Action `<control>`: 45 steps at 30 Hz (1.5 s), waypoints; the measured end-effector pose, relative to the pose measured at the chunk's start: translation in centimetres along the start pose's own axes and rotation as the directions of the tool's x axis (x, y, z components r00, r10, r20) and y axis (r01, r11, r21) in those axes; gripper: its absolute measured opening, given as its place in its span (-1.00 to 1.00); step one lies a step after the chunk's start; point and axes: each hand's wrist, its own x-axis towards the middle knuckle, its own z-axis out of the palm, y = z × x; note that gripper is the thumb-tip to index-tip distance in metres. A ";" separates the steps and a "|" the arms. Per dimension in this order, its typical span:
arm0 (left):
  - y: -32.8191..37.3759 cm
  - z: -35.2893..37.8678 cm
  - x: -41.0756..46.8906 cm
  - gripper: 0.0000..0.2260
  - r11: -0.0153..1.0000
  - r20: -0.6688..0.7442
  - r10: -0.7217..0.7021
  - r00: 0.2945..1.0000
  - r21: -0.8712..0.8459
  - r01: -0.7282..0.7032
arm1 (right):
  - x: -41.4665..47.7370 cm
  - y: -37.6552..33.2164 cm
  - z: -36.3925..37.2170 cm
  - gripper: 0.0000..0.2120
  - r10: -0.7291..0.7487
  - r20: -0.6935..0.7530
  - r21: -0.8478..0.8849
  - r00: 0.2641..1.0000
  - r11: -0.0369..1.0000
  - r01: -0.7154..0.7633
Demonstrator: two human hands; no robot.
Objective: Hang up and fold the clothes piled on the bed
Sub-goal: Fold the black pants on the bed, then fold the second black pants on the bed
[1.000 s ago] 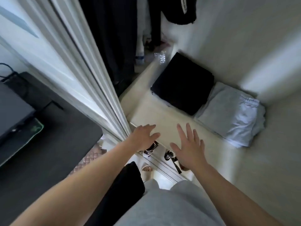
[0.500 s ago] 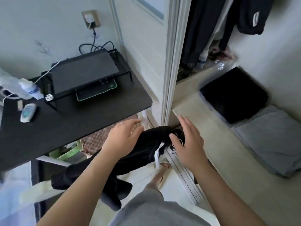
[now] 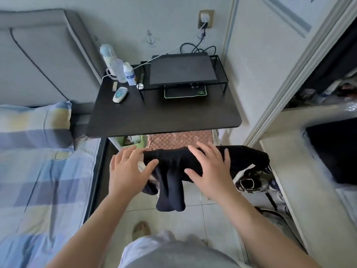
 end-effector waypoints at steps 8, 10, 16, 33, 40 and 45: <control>-2.0 2.4 -3.9 -0.47 0.451 0.222 -0.458 0.861 -0.776 0.441 | 4.3 -5.8 2.1 -0.54 -0.233 0.116 -0.163 0.965 0.954 0.250; -2.8 3.3 -3.1 -0.49 0.502 0.360 -0.348 0.866 -0.708 0.496 | 5.1 -7.1 2.6 -0.58 -0.217 0.135 -0.192 0.967 0.951 0.240; -4.7 5.2 -2.0 -0.68 0.775 0.526 0.022 0.850 -0.546 0.318 | 5.0 -9.5 3.9 -0.67 -0.185 0.019 -0.155 0.983 0.970 0.186; -16.0 0.7 -2.9 -0.43 0.628 0.311 0.213 0.926 -0.770 0.115 | 2.8 -25.1 6.4 -0.88 -0.243 -0.129 -0.009 0.961 0.970 0.244; -25.9 -5.0 -2.2 -0.56 0.535 0.081 0.014 0.997 -0.843 0.061 | 5.2 -37.5 10.4 -0.82 -0.490 -0.077 0.205 0.868 0.844 0.495; -35.2 -10.7 -3.7 -0.52 0.469 -0.132 -0.234 0.963 -0.883 -0.007 | 7.7 -47.0 14.0 -0.84 -0.649 -0.072 0.415 0.757 0.671 0.615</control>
